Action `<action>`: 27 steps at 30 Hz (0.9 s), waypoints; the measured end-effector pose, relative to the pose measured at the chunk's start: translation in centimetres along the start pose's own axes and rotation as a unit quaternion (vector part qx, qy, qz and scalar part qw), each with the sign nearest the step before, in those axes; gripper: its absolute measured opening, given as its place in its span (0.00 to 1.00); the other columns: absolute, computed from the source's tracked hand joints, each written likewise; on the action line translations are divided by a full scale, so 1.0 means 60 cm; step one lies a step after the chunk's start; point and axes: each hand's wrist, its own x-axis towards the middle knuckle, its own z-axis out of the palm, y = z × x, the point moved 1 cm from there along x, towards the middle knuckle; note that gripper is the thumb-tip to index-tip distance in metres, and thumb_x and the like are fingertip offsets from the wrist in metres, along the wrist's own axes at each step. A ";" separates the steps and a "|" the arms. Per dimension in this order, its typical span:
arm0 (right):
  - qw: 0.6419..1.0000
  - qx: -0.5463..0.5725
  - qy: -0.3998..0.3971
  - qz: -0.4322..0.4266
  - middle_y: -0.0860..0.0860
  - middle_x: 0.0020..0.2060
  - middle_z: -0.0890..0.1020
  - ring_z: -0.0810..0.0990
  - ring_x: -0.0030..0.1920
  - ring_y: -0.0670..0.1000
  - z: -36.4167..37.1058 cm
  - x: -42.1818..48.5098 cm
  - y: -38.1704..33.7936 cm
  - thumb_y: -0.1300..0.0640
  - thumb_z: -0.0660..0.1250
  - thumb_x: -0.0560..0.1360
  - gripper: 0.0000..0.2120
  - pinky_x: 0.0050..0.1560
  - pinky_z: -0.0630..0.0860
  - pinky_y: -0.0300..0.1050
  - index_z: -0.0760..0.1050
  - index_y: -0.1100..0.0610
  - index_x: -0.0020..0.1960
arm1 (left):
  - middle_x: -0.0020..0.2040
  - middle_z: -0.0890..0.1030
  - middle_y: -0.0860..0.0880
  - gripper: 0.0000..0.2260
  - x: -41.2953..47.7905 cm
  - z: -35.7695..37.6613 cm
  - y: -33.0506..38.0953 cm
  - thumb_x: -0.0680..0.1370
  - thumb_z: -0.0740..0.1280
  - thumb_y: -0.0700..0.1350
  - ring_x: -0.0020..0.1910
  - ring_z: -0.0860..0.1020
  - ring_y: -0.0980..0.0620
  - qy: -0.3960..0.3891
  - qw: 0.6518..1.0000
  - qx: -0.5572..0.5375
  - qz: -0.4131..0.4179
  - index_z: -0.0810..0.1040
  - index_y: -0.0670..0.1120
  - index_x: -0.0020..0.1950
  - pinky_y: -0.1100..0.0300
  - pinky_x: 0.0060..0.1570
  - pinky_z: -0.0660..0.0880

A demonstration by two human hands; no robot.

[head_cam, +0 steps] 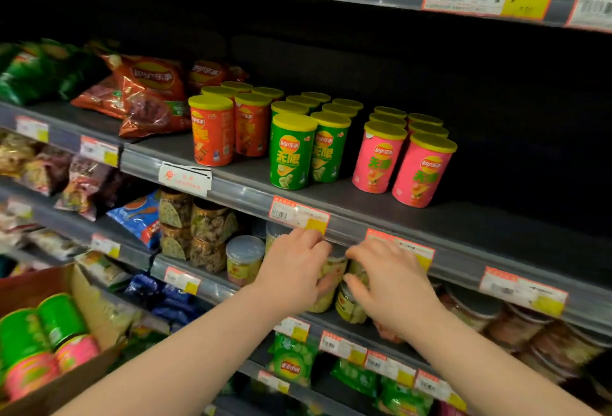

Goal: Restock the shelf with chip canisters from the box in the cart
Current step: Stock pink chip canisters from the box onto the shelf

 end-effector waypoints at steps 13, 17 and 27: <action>0.977 0.079 -0.158 -0.121 0.48 0.60 0.73 0.70 0.63 0.53 0.145 -0.004 -0.089 0.46 0.57 0.77 0.18 0.61 0.66 0.47 0.68 0.49 0.66 | 0.58 0.73 0.48 0.18 -0.186 0.037 -0.021 0.77 0.58 0.56 0.57 0.72 0.46 -0.178 0.958 0.053 -0.217 0.73 0.46 0.60 0.54 0.51 0.69; 0.966 0.090 -0.188 -0.153 0.48 0.62 0.74 0.70 0.64 0.53 0.184 -0.010 -0.131 0.45 0.59 0.77 0.19 0.61 0.68 0.47 0.69 0.49 0.65 | 0.55 0.74 0.48 0.23 -0.259 0.041 -0.031 0.74 0.52 0.59 0.55 0.74 0.45 -0.227 0.931 0.062 -0.278 0.74 0.46 0.59 0.54 0.50 0.71; 0.941 0.077 -0.267 -0.195 0.51 0.63 0.73 0.69 0.65 0.56 0.228 -0.034 -0.263 0.45 0.59 0.78 0.21 0.62 0.69 0.50 0.67 0.50 0.68 | 0.59 0.72 0.47 0.18 -0.418 0.026 -0.064 0.77 0.58 0.57 0.59 0.72 0.44 -0.296 0.878 0.066 -0.371 0.72 0.48 0.62 0.52 0.54 0.70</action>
